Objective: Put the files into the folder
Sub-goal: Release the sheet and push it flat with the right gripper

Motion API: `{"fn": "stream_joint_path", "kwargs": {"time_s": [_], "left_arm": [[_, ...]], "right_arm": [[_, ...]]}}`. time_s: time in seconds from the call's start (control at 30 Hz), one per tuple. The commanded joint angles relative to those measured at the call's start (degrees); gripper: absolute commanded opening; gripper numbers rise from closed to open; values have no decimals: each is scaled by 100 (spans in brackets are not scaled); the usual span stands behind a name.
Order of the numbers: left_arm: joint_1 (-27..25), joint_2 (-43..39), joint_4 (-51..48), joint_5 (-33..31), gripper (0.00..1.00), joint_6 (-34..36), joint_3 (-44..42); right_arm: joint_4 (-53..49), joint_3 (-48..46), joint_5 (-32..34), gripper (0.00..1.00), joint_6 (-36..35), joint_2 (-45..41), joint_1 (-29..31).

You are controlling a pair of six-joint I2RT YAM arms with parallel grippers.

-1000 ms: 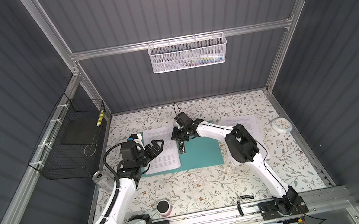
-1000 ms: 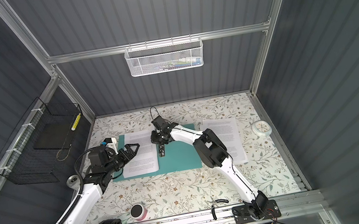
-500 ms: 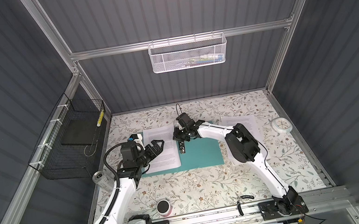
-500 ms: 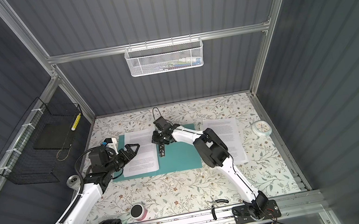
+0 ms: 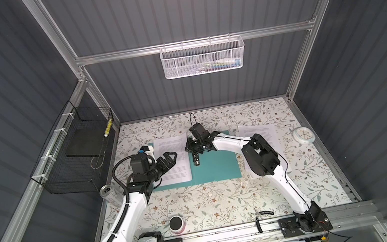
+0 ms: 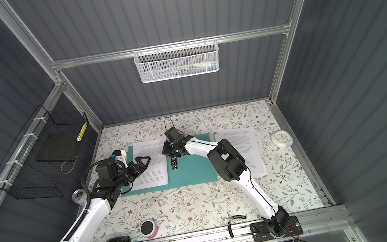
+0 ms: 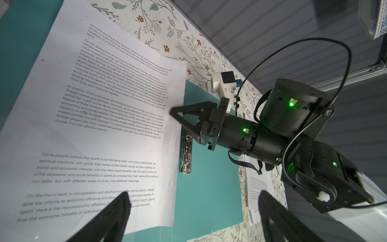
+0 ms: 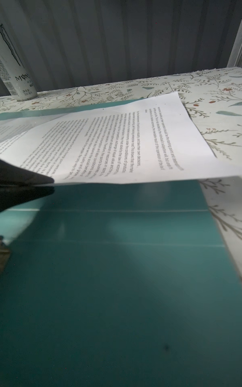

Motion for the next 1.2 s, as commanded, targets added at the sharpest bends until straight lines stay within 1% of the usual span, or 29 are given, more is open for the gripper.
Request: {"fn": "stream_joint_path", "kwargs": {"time_s": [0.0,0.37,0.7,0.83,1.17], "left_arm": [[20,-23,-84,-33,96,25,-34],[20,-30,-115,-62,95,19,-91],[20,-16,-140,-110,95,1,-119],[20,-32,-160,-121,95,24,-132],[20,-107,-221,-156,95,71,-196]], "right_arm": [[130,-43,54,0,217,32,86],[46,116,47,0,225,190,151],[83,107,229,0,478,249,218],[-10,295,293,0,506,333,275],[-69,432,280,0,617,437,354]]}}
